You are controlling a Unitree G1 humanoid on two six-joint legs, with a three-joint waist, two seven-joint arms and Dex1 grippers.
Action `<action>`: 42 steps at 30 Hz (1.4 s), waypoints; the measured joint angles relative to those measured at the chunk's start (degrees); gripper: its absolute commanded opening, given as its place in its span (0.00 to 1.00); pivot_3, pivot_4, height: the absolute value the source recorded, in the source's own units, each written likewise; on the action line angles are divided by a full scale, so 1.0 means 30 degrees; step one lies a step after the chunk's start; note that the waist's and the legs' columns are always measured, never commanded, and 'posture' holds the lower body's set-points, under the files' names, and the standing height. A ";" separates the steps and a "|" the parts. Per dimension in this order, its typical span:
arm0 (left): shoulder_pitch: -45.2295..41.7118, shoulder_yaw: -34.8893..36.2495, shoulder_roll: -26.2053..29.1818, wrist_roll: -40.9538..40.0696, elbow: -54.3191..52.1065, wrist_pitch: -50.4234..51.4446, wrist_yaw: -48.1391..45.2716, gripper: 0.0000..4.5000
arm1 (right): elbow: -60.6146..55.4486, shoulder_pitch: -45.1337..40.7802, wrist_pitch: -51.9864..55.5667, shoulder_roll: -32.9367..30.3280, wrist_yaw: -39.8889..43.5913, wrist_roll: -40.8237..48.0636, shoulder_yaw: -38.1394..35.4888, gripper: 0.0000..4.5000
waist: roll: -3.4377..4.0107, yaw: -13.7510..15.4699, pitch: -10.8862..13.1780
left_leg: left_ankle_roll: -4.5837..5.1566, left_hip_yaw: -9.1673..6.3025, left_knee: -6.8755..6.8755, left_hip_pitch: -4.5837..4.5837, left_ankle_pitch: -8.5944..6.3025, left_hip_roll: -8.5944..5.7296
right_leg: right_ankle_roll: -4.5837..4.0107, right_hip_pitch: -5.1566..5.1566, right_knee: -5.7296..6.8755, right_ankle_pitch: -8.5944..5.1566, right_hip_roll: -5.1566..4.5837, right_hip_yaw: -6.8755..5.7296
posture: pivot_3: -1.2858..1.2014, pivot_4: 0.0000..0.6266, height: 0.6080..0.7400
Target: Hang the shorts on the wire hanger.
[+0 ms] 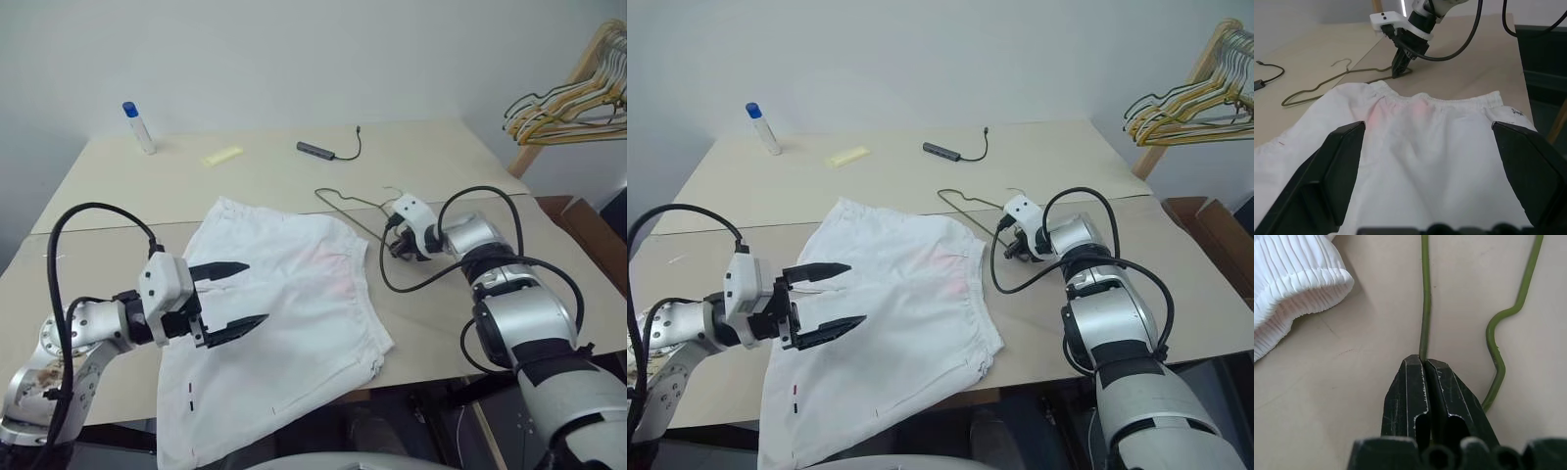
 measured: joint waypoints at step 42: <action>-1.0523 0.3397 -1.0462 -1.3740 0.5078 0.7322 1.8579 0.43 | -2.7858 1.4163 -0.6294 -0.0531 -0.2913 0.3533 -0.1282 0.00 | -0.0010 0.0328 0.0005 | -0.0026 -0.0053 0.0007 -0.0053 0.0013 -0.0083 | 0.0052 -0.0007 -0.0042 0.0015 -0.0040 0.0011 | 0.53 0.00 1.00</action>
